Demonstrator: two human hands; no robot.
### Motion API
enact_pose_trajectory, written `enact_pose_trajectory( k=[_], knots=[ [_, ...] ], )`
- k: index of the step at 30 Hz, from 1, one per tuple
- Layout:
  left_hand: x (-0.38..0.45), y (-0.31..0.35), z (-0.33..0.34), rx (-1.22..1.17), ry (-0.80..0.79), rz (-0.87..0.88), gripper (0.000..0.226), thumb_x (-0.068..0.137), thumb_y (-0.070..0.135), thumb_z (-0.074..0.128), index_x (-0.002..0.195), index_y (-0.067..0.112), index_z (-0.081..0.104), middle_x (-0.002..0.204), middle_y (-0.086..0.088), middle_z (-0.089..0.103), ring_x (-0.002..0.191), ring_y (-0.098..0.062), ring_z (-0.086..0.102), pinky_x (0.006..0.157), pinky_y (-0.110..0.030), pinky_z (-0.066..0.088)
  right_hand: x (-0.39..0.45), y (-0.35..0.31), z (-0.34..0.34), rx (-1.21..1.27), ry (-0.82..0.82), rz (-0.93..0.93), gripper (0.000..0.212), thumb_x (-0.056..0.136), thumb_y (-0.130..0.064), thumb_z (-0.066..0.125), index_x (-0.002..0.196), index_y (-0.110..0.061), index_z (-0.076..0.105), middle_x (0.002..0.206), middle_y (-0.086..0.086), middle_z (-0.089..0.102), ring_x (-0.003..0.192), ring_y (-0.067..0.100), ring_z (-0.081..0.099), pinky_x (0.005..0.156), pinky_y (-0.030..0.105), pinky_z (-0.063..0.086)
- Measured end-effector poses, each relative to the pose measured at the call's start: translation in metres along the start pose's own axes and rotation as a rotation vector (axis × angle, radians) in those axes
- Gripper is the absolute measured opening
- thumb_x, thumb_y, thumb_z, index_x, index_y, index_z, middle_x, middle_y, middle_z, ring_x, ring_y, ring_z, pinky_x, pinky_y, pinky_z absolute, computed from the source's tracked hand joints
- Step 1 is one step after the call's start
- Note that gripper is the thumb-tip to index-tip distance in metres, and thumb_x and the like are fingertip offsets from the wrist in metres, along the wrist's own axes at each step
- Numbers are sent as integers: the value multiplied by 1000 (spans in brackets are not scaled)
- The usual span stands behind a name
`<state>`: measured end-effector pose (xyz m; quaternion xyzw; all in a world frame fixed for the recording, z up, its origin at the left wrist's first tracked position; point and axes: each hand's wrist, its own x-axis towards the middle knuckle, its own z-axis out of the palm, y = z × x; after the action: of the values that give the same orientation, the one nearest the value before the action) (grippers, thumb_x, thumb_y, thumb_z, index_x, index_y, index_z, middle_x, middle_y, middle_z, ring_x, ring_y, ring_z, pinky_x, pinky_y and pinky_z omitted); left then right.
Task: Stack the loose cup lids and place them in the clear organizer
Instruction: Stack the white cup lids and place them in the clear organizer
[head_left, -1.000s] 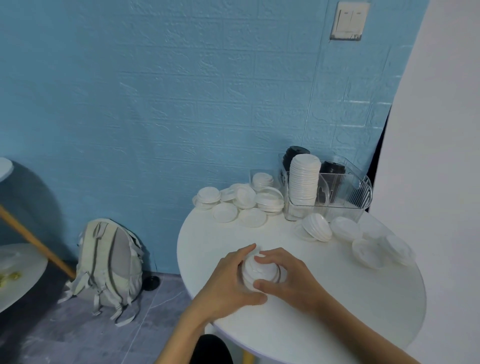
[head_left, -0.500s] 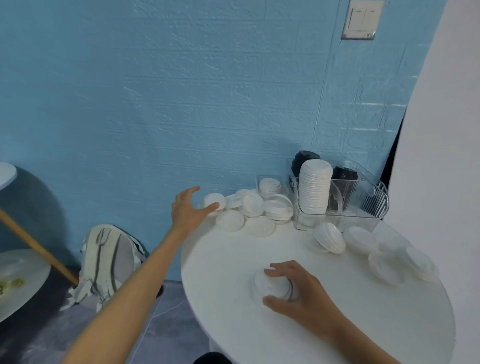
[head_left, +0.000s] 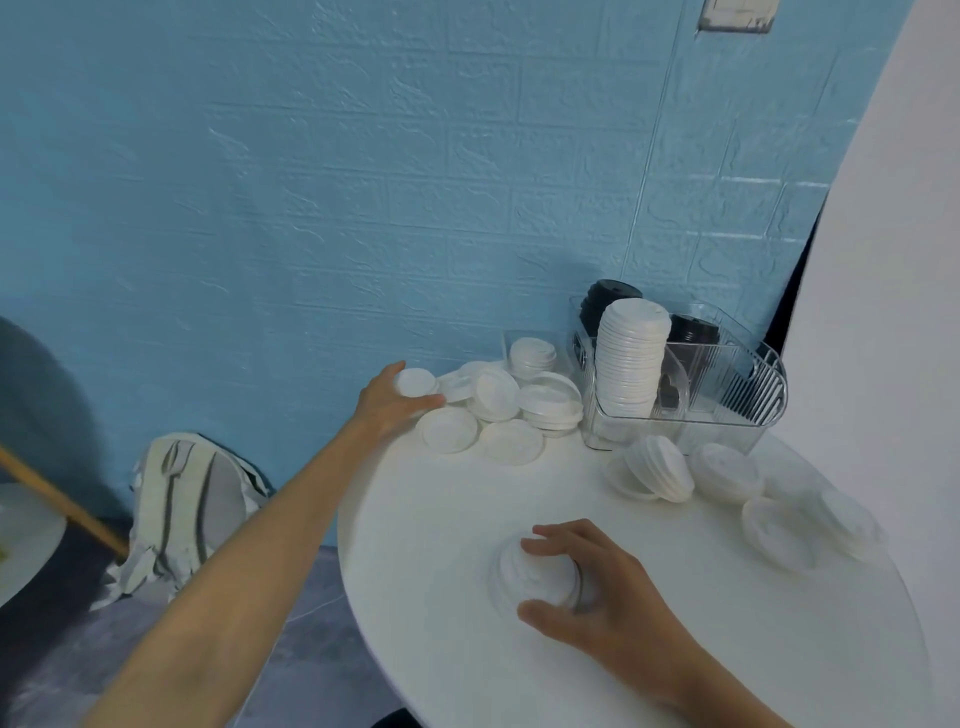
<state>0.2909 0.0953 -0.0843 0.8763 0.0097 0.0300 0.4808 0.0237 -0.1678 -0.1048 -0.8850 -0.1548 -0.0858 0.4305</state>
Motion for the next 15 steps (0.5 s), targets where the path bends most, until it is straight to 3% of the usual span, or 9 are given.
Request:
enact_pose_trajectory(
  k=[6, 15],
  knots=[
    [-6, -3, -1, 10, 17, 19, 98, 64, 48, 95, 147, 20, 50, 149, -5, 54, 137, -23, 50, 113, -33, 38, -1, -1, 0, 11, -6, -1, 50, 70, -57, 80, 115, -38, 71, 128, -31, 54, 123, -4, 57, 103, 10, 36],
    [-20, -11, -11, 7, 43, 31, 96, 70, 37, 94, 151, 18, 47, 152, -8, 51, 138, -26, 48, 114, -35, 37, -2, -2, 1, 45, -1, 12, 49, 69, -56, 80, 115, -39, 71, 126, -32, 55, 125, -6, 55, 102, 8, 35]
  ],
)
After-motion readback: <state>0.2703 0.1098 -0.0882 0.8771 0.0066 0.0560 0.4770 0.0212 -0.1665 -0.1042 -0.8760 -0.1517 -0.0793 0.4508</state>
